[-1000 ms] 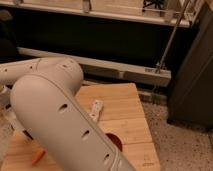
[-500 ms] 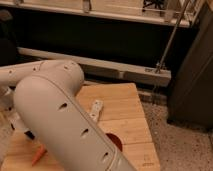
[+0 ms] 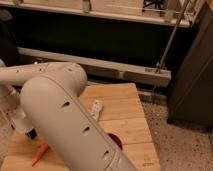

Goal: Place the ceramic cup over the eraser

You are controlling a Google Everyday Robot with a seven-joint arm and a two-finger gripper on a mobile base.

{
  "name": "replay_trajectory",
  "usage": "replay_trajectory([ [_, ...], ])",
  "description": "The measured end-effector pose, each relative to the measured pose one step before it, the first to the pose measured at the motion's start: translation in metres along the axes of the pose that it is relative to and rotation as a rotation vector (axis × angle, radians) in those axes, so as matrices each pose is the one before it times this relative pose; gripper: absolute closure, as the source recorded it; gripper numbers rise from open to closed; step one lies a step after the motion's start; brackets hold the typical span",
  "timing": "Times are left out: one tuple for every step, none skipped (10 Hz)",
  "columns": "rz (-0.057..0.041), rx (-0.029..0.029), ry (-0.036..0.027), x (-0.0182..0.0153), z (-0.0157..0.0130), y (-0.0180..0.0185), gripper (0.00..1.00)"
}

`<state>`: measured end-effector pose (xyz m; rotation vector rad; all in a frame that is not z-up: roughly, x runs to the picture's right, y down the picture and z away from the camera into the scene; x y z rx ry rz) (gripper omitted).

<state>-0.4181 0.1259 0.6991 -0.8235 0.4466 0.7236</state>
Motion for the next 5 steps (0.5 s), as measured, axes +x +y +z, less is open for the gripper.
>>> replay_trajectory([
  [-0.00362,-0.02093,0.00228,-0.00061,0.00023,-0.0011,0.2],
  [-0.00562,-0.01702,0.00348,-0.00048,0.00076,-0.00145,0.2],
  [-0.00413,-0.01024,0.00254,-0.00048,0.00066,-0.00236,0.2],
  [-0.00513,-0.0046,0.00067,-0.0004,0.0,-0.00217,0.2],
  [-0.00371,-0.00102,-0.00226,-0.00025,-0.00103,-0.00136,0.2],
])
